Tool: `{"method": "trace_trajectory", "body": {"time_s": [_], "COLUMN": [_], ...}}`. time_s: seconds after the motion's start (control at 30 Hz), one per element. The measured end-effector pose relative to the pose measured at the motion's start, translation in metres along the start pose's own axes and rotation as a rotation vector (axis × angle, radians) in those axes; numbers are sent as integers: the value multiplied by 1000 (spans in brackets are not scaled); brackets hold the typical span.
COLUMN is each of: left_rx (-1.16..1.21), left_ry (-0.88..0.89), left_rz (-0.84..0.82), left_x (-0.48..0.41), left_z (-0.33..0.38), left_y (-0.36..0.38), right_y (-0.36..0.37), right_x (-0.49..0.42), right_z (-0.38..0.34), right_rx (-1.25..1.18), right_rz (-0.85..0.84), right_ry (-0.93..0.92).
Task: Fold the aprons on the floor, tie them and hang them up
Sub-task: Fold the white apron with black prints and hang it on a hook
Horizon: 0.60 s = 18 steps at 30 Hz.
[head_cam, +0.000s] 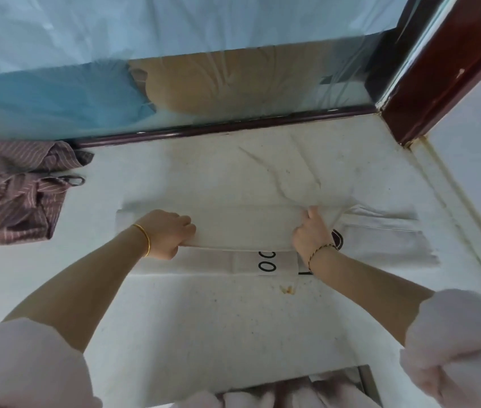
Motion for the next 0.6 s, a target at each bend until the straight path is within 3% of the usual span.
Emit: {"method": "trace_trajectory", "body": {"time_s": [0.2,0.27,0.4,0.47,0.5,0.6], "left_rx": [242,380,450,455,439,410], "left_ry": [-66,-103,-115,-67,-37,-27], "left_rz": [-333,-249,125,105,56,-61], "left_x": [12,1,-49,-75,-87,-108], "left_z": [35,45,66,90,105,133], "left_y": [44,30,-26,-38,-40,-33], "right_y": [31,37,40,44,61,111], "right_x": [18,22,30,38,39,40], "right_z": [-32,-38,-34,-37,-35,-11], "right_rx": [85,63,66,48,70,-1], "right_rz": [-62,-65,-39,-90,-232,-399], "right_ry": [1,-11,-20,-69,-47,172]}}
Point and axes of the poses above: each hand's wrist, its own x-axis away from the middle knuckle, its own y-axis out of the palm, z = x × y, the point moved 9 cm from there along -x, towards the middle knuckle, and after that the axes turned 5 degrees about y, right-handed, at the moved point
